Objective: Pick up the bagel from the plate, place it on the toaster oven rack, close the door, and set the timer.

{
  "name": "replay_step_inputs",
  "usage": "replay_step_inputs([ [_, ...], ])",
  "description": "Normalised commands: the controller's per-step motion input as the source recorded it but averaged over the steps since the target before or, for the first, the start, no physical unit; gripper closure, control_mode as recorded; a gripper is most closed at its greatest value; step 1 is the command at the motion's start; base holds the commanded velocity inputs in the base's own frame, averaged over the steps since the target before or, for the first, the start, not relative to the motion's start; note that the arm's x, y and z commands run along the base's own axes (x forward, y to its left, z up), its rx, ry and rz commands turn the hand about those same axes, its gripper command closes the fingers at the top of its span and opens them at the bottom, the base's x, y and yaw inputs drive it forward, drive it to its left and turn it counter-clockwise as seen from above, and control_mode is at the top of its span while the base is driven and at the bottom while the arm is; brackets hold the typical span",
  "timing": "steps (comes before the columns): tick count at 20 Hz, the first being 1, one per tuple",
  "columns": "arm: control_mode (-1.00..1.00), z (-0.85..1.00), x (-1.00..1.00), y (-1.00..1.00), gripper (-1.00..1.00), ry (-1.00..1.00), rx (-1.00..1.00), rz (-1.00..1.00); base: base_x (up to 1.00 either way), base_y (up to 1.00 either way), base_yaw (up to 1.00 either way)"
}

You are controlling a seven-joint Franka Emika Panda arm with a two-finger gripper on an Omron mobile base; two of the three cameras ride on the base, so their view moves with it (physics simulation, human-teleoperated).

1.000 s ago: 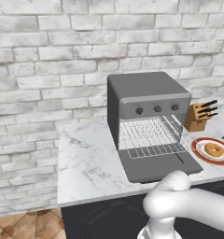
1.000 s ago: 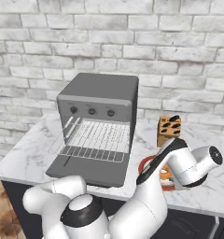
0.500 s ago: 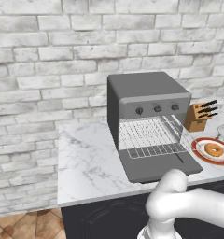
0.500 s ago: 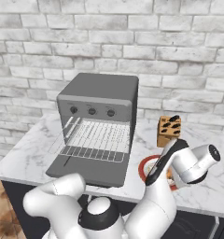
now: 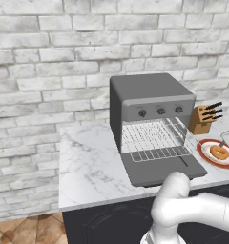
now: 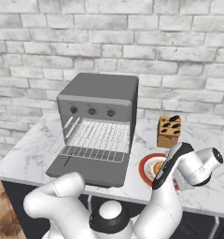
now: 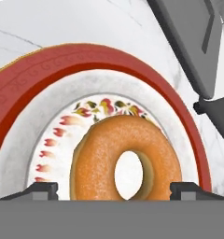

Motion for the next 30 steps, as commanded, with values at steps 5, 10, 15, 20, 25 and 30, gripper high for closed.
replay_step_inputs([
  [5, -1.00, -0.17, 0.03, -0.07, -1.00, -0.04, 0.00, 0.09, 0.00, 0.00, 0.00],
  [10, -1.00, -0.17, 0.03, -0.04, -1.00, -0.03, 0.00, 0.08, 0.00, 0.00, 0.00],
  [15, -1.00, -0.34, 0.00, -0.01, -1.00, 0.00, 0.00, 0.09, 0.00, 0.00, 0.00],
  [20, -1.00, -0.54, 0.00, 0.00, -1.00, 0.00, 0.00, 0.10, 0.00, 0.00, 0.00],
  [25, -1.00, -0.66, 0.00, 0.00, -1.00, 0.00, 0.00, 0.11, 0.00, 0.00, 0.00],
  [30, -1.00, -0.70, 0.00, 0.06, 1.00, 0.00, 0.00, 0.10, 0.00, 0.00, 0.00],
])
